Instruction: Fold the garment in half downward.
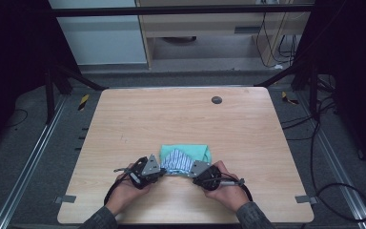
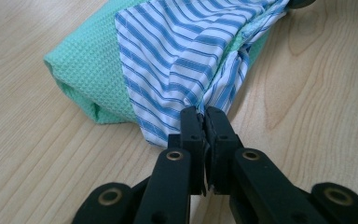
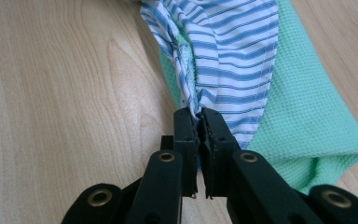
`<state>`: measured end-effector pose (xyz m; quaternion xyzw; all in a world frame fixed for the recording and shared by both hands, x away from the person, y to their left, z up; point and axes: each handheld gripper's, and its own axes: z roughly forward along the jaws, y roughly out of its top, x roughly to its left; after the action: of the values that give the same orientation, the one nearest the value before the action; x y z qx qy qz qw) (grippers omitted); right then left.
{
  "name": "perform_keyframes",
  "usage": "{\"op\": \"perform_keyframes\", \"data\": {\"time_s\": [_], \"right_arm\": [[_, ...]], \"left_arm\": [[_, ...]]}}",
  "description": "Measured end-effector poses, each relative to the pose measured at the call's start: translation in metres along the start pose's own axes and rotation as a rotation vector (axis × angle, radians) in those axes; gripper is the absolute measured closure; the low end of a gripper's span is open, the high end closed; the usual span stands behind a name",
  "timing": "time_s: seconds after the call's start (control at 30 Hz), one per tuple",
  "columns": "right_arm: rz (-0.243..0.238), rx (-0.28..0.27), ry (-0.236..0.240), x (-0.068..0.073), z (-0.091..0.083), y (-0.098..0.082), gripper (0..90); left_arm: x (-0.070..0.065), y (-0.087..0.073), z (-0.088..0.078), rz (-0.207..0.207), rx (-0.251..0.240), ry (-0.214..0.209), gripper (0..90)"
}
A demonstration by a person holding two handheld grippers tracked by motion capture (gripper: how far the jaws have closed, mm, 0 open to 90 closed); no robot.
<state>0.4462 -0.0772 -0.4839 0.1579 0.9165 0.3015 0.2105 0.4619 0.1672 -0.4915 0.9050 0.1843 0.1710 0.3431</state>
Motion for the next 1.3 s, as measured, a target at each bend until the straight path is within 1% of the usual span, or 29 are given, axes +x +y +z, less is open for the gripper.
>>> {"op": "perform_keyframes", "data": {"time_s": [0.13,0.3,0.37,0.4,0.47,0.63,0.67,0.73,0.9,0.97,1.0,1.07,1.17,1.2,1.23,1.3], "right_arm": [[-0.004,0.007,0.003,0.000,0.000,-0.001,85.6],[0.011,0.006,-0.007,-0.001,-0.001,0.000,85.5],[0.020,0.008,-0.009,-0.001,-0.002,0.000,85.2],[0.019,0.010,-0.007,-0.001,-0.002,0.000,84.7],[0.021,0.015,-0.003,0.001,-0.003,-0.001,83.1],[0.028,0.006,0.006,0.003,-0.008,-0.005,80.2],[0.025,0.009,0.007,0.004,-0.009,-0.005,79.6],[0.025,0.008,0.013,0.006,-0.010,-0.007,78.2],[0.039,0.003,0.007,0.008,-0.015,-0.010,73.5],[0.041,0.001,0.005,0.008,-0.016,-0.011,72.2],[0.043,0.001,0.007,0.008,-0.017,-0.011,71.8],[0.052,0.002,-0.001,0.007,-0.019,-0.013,68.9],[0.071,0.001,-0.008,0.005,-0.022,-0.016,60.4],[0.088,0.001,-0.021,0.004,-0.023,-0.017,57.0],[0.101,0.001,-0.031,0.001,-0.024,-0.019,51.2],[0.133,0.004,-0.044,-0.004,-0.025,-0.024,44.5]], "left_arm": [[-0.001,0.000,0.000,0.002,0.005,0.004,87.4],[-0.001,0.000,-0.001,-0.001,0.002,0.005,87.4],[-0.002,0.000,-0.001,-0.005,-0.001,-0.005,87.3],[-0.002,0.000,-0.002,-0.006,0.002,-0.001,86.9],[-0.003,-0.001,-0.003,-0.015,-0.008,-0.007,85.8],[-0.005,-0.005,-0.007,-0.033,-0.022,-0.013,83.1],[-0.005,-0.006,-0.008,-0.026,-0.015,-0.019,83.0],[-0.006,-0.007,-0.010,-0.026,-0.019,-0.022,81.5],[-0.012,-0.010,-0.018,-0.031,-0.041,-0.028,78.5],[-0.013,-0.009,-0.022,-0.022,-0.043,-0.035,78.7],[-0.014,-0.009,-0.025,-0.019,-0.049,-0.031,78.8],[-0.014,-0.009,-0.028,-0.019,-0.057,-0.023,78.6],[-0.011,-0.009,-0.031,-0.033,-0.068,0.008,75.4],[-0.009,-0.009,-0.032,-0.041,-0.072,0.024,73.2],[-0.008,-0.010,-0.033,-0.049,-0.077,0.032,69.1],[-0.004,-0.011,-0.033,-0.070,-0.079,0.061,60.6]]}}
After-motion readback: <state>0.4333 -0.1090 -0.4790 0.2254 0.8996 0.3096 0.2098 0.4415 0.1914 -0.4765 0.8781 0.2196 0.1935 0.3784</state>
